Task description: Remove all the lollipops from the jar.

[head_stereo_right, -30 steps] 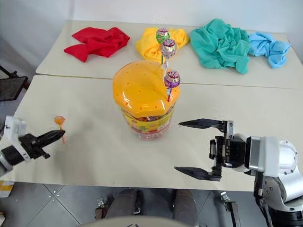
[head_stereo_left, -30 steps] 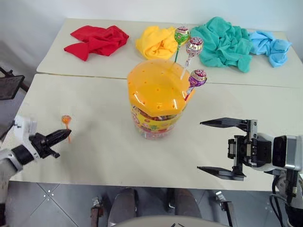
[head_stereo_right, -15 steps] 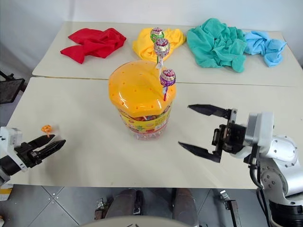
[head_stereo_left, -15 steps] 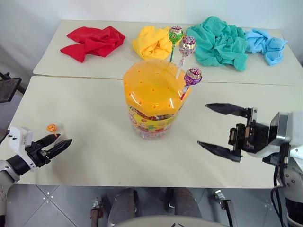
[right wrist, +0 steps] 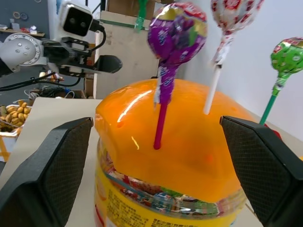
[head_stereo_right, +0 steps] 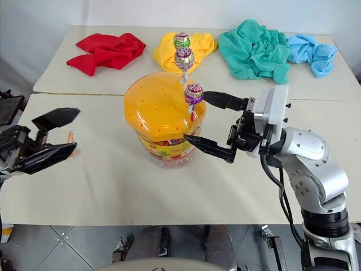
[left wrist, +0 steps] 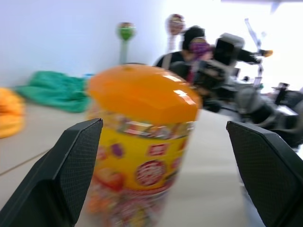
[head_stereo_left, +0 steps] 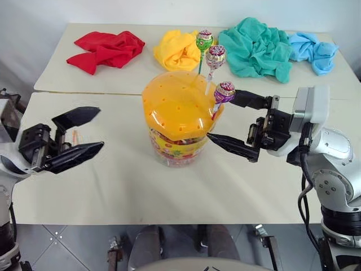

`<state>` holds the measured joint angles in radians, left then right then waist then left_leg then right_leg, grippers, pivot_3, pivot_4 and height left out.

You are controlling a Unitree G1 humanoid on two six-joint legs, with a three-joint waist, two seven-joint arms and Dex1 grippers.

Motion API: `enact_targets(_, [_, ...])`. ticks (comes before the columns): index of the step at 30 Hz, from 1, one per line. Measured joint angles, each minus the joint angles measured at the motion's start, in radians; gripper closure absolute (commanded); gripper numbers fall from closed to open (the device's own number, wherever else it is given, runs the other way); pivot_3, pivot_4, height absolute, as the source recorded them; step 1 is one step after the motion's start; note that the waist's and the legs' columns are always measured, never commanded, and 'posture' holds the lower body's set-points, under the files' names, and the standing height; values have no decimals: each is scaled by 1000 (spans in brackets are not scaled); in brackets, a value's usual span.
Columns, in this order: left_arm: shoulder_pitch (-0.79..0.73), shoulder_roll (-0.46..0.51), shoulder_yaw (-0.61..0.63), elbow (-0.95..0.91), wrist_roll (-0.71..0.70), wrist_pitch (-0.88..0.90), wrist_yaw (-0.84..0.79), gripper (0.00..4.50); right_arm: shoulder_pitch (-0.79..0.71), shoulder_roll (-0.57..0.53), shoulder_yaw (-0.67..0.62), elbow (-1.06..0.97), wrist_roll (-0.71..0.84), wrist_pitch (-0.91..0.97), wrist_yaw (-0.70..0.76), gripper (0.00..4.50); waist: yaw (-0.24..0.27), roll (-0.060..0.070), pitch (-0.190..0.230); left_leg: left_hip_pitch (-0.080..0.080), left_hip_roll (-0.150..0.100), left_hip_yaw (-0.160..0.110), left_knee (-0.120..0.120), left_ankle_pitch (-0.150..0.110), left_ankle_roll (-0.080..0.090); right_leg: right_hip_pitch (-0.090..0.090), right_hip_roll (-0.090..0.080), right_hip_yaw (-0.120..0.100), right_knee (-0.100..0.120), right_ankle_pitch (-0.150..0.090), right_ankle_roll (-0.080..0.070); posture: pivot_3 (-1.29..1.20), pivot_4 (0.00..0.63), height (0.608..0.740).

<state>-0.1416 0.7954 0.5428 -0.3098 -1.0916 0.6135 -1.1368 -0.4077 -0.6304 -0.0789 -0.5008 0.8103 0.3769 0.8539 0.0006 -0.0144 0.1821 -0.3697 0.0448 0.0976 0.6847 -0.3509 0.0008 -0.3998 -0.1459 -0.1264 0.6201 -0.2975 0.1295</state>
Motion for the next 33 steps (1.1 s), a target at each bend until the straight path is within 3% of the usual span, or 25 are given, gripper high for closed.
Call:
enact_targets(13, [-18, -38, -97, 6, 7, -18, -22, 0, -48, 21, 3, -3, 24, 58, -5, 4449, -2, 0, 0, 0, 1, 1, 0, 0, 0, 0, 1, 0, 0, 0, 0, 0, 150, 740])
enact_targets(17, [-30, -38, -105, 12, 7, -22, -41, 0, -47, 52, -8, -4, 56, 54, 17, 4449, -2, 0, 0, 0, 1, 1, 0, 0, 0, 0, 1, 0, -1, 0, 0, 0, 150, 740])
enact_targets(21, [-62, -39, -109, 26, 6, -24, -46, 0, -52, 81, -97, -2, 222, 71, -16, 4449, -1, 0, 0, -1, 1, 1, 0, 0, 0, 0, 1, 1, 0, 0, 0, 0, 150, 740])
enact_targets(22, [-67, -39, -110, 28, 6, -26, -47, 0, -59, 60, -140, 8, 258, 90, -45, 4449, 1, 0, 0, -1, 0, 1, 0, 0, 0, 0, 1, 0, -1, 0, 0, 0, 150, 740])
enact_targets(24, [-77, -39, -122, 24, 23, -44, -60, 0, -13, -106, -242, 48, 284, 151, -31, 4449, 15, 0, 0, -1, 0, 0, 1, -1, 1, 0, 1, 1, -2, 0, 0, 0, 150, 740])
enact_targets(27, [-68, -27, -148, 15, 87, -85, -100, 0, 145, -291, -319, 142, 175, 182, 66, 4449, 24, 0, 0, -2, 0, 2, 0, -1, 1, 1, 2, 0, -5, 0, 0, 0, 150, 740])
enact_targets(30, [-63, -15, -175, 15, 157, -134, -140, 0, 302, -436, -297, 263, -35, 142, 150, 4449, 23, 0, 0, -1, 1, 6, 0, -1, 1, 1, 2, 2, -7, 0, 0, 0, 150, 740])
enact_targets(33, [-61, 4, -193, 31, 219, -181, -177, 0, 340, -469, -253, 353, -189, 86, 177, 4449, 11, 0, 0, 2, 2, 10, 0, -1, 1, 1, 3, 5, -7, 0, 0, 0, 150, 740])
